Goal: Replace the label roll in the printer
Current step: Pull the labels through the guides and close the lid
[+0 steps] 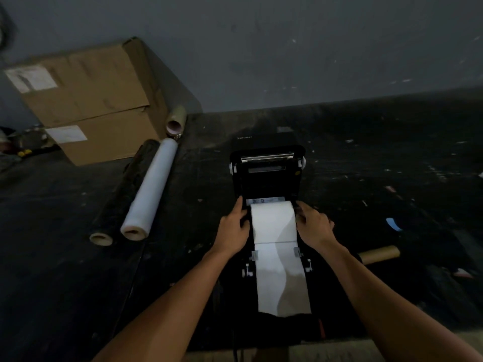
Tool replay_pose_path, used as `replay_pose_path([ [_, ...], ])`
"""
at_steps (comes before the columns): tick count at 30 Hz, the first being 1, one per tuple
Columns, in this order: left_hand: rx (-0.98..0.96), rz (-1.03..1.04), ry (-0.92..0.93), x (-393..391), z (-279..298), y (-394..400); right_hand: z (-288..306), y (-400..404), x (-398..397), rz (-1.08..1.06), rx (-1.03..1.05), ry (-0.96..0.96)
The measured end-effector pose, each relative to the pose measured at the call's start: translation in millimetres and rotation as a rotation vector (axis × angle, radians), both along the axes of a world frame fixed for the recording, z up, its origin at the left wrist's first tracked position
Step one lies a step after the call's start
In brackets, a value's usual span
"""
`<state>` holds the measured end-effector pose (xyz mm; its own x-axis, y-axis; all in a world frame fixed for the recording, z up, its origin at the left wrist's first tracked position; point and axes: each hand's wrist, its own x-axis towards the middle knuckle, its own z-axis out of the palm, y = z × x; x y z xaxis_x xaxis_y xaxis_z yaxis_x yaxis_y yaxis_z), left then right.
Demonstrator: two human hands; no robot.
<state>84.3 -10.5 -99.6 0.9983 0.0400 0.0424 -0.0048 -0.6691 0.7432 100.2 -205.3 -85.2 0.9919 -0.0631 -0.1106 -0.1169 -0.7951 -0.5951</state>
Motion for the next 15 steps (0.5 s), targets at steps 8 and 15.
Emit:
replay_pose_path([
  [8,0.014,0.083,-0.034,6.4,1.1,-10.0,-2.9,2.6,-0.9,-0.025,0.111,-0.018],
  [15,-0.061,0.145,0.057,14.0,14.7,-14.4,2.1,9.7,6.1,-0.093,0.084,-0.005],
])
